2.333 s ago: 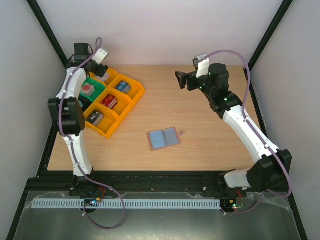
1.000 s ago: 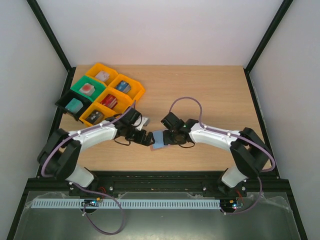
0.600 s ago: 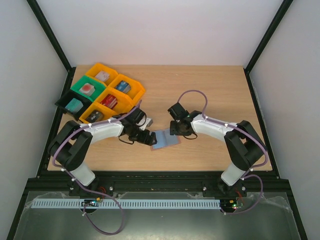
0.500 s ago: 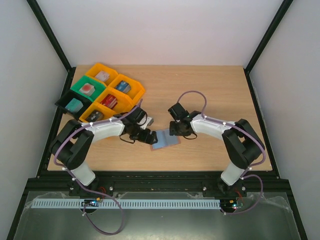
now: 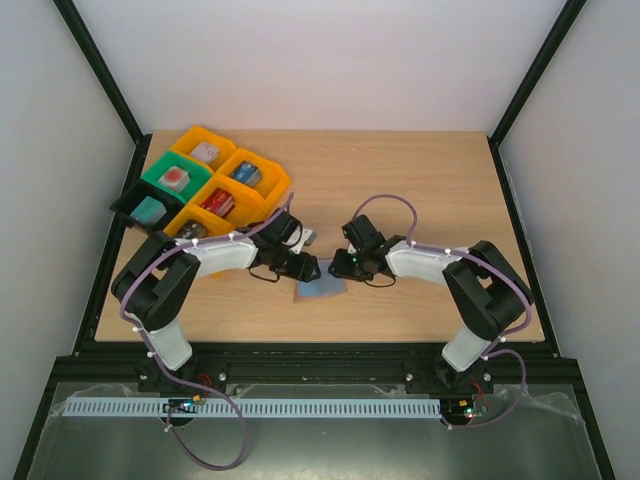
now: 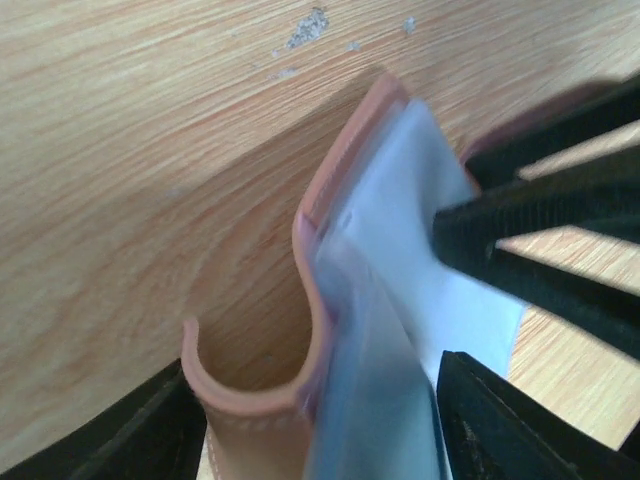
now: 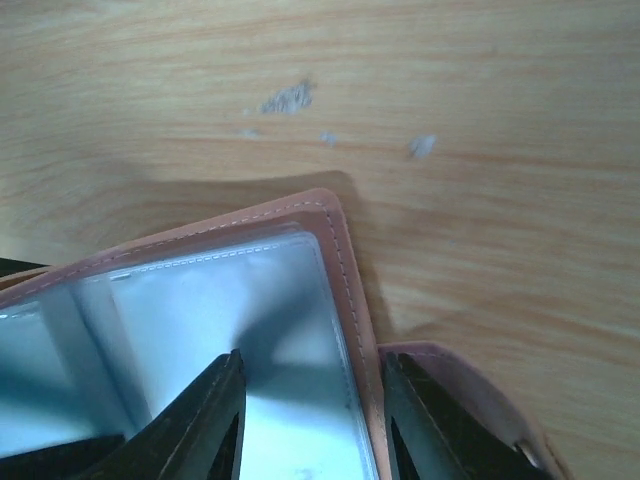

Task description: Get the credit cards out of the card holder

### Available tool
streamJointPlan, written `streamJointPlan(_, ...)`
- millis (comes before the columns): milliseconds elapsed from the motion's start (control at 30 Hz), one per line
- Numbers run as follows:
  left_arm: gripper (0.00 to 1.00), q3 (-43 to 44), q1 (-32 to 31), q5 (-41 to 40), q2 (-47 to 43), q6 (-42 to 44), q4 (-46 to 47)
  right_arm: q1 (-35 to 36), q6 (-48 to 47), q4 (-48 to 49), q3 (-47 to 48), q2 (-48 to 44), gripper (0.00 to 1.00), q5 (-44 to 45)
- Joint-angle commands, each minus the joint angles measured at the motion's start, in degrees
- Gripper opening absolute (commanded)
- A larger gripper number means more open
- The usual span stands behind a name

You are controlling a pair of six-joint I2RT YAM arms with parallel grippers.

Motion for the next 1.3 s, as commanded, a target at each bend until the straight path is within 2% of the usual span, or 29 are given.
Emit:
streamJointPlan(0,0.51,0.4,-1.7,1.8,-0.4,0.8,1.3,0.7,4.2,6.0,-3.3,-2.3,0.36,-7.1)
streamJointPlan(100,0.10,0.7,-1.9,0.7,-1.7,0.9,0.8,0.6,3.9,4.8,-2.2,-3.3,0.36,-7.4)
streamJointPlan(133,0.03,0.8,-1.9,0.0,-2.4,1.0,0.4,0.5,3.3,3.8,-1.6,-3.9,0.37,-7.0)
streamJointPlan(400,0.02,8.6,-1.8,-0.3,-10.8,10.3,-13.2,-3.6,-4.1,-3.4,3.8,-18.9,0.49,-5.9)
streamJointPlan(533,0.02,14.9,-1.0,-0.3,-18.4,19.0,-21.7,-5.8,-12.3,-6.1,9.7,-26.5,0.55,-9.2)
streamJointPlan(633,0.02,19.8,0.2,0.5,-24.8,24.3,-25.6,-5.8,-18.0,-8.4,16.9,-29.2,0.60,-14.9)
streamJointPlan(733,0.02,24.0,1.9,2.1,-30.8,29.1,-26.6,-5.8,-18.5,-5.3,22.3,-30.5,0.61,-22.1)
streamJointPlan(867,0.02,26.4,3.7,4.0,-36.9,31.6,-26.0,-5.7,-11.3,13.0,23.3,-29.8,0.64,-33.8)
streamJointPlan(933,0.02,26.6,6.0,8.1,-38.4,30.3,-25.6,-5.0,-9.6,17.2,25.4,-27.7,0.64,-37.2)
streamJointPlan(1100,0.02,25.8,11.4,15.5,-40.3,25.1,-21.8,-2.6,-20.0,6.7,33.7,-23.0,0.65,-38.5)
streamJointPlan(1267,0.02,24.4,12.5,19.3,-42.4,24.8,-17.8,-2.6,-28.1,-3.3,34.4,-24.0,0.63,-33.9)
